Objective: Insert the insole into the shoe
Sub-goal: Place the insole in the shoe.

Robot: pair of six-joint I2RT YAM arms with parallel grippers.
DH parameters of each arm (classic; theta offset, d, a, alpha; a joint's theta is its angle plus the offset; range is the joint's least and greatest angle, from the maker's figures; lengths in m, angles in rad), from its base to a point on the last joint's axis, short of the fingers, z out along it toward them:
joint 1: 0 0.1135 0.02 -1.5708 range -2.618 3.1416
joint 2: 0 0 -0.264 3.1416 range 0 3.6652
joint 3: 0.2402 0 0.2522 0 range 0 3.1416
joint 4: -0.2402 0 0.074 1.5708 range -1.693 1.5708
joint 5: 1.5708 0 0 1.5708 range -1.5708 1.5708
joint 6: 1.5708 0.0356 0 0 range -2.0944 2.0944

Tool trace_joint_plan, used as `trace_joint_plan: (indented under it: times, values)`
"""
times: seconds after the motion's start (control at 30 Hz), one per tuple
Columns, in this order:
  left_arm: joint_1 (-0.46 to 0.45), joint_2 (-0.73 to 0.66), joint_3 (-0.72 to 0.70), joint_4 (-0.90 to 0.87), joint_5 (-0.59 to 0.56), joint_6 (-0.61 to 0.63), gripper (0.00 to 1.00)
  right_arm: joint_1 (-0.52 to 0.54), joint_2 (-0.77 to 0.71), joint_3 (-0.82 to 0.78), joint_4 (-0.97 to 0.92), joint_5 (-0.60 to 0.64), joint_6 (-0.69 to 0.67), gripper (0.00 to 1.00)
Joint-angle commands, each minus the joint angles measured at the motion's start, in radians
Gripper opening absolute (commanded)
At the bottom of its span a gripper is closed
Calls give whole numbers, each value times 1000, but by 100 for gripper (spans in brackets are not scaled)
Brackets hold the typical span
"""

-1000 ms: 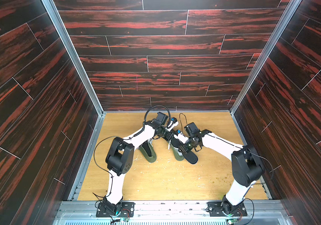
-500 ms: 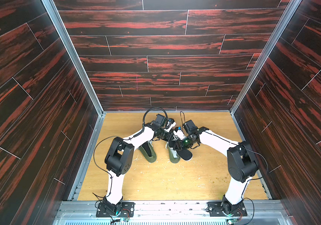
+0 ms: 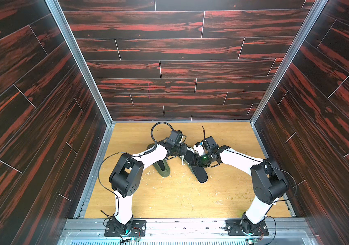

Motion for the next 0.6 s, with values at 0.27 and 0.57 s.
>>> trace_joint_plan:
  times: [0.27,0.57]
  values:
    - [-20,-28,61,-6,2,111,0,-138,-76,18,-96,-75,-96,56]
    - [-31,-1,91,-8,148,286,0,-143,37,124,-176,-154,-236,44]
